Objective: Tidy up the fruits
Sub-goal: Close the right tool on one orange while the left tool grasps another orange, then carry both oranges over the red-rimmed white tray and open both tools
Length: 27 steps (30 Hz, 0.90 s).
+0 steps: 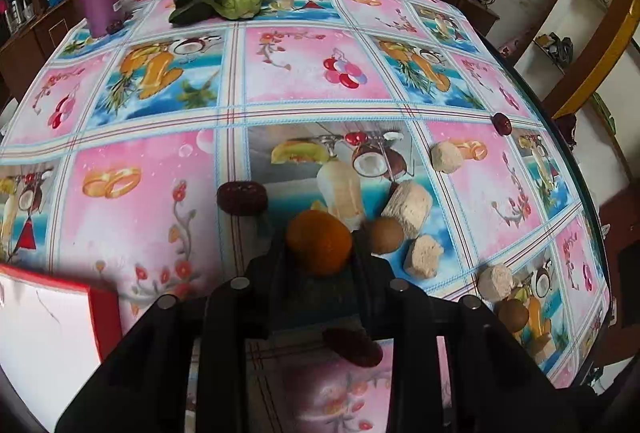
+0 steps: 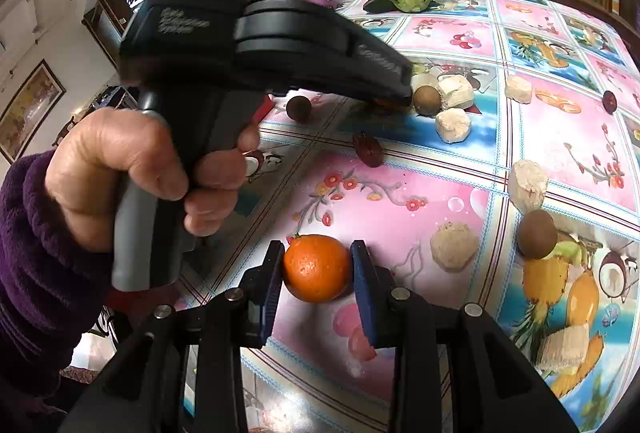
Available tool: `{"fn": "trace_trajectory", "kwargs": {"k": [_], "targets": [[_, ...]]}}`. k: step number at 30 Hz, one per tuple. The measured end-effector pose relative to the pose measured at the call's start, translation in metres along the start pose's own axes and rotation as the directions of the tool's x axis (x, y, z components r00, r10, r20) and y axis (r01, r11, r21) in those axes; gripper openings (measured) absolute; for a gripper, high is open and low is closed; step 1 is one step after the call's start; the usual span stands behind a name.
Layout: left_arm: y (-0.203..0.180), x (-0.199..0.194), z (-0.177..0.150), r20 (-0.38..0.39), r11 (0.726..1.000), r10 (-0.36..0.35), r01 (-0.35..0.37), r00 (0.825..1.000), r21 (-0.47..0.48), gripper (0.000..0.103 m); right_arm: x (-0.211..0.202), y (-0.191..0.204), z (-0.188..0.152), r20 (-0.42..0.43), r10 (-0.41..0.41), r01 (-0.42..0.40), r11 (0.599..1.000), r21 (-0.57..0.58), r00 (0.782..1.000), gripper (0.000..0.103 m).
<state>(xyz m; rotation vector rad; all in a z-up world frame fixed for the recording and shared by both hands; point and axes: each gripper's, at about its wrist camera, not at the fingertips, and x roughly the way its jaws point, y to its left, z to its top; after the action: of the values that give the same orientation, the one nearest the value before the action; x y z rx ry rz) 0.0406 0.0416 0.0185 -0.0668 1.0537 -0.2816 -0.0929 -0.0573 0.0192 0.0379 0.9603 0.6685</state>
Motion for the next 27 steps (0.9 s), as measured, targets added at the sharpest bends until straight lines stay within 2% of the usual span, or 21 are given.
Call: {"fn": "trace_trajectory", "kwargs": {"k": [3, 6, 11, 14, 18, 20, 24, 27], "targets": [[0.005, -0.016, -0.009, 0.024, 1.0, -0.001, 0.001, 1.0, -0.014, 0.032, -0.001, -0.004, 0.0, -0.008, 0.016, -0.016, 1.0, 0.023, 1.0, 0.032], [0.012, -0.045, -0.019, 0.078, 1.0, 0.006, -0.004, 0.997, -0.03, 0.032, -0.004, -0.002, 0.005, 0.001, -0.003, 0.003, 1.0, 0.012, 1.0, 0.032], [0.039, -0.115, -0.054, 0.196, 0.996, 0.05, -0.035, 0.979, -0.08, 0.032, -0.009, 0.024, 0.025, 0.049, -0.037, 0.04, 0.997, -0.07, 0.998, 0.032], [0.071, -0.151, -0.088, 0.228, 0.985, 0.109, -0.073, 0.968, -0.158, 0.032, -0.003, 0.05, 0.038, 0.068, -0.01, 0.018, 0.993, -0.118, 0.998, 0.032], [0.113, -0.18, -0.139, 0.205, 0.945, 0.254, -0.197, 0.945, -0.262, 0.032, 0.016, 0.086, 0.055, 0.067, 0.051, -0.039, 0.986, -0.164, 0.996, 0.032], [0.129, -0.183, -0.159, 0.168, 0.925, 0.295, -0.236, 0.941, -0.298, 0.032, 0.028, 0.104, 0.056, 0.054, 0.088, -0.077, 0.98, -0.186, 0.995, 0.032], [0.147, -0.179, -0.184, 0.121, 0.897, 0.342, -0.285, 0.932, -0.339, 0.033, 0.053, 0.141, 0.058, -0.003, 0.138, -0.136, 0.967, -0.217, 0.99, 0.032], [0.156, -0.174, -0.188, 0.108, 0.882, 0.365, -0.307, 0.924, -0.357, 0.033, 0.072, 0.157, 0.058, -0.036, 0.14, -0.145, 0.963, -0.228, 0.989, 0.032]]}}
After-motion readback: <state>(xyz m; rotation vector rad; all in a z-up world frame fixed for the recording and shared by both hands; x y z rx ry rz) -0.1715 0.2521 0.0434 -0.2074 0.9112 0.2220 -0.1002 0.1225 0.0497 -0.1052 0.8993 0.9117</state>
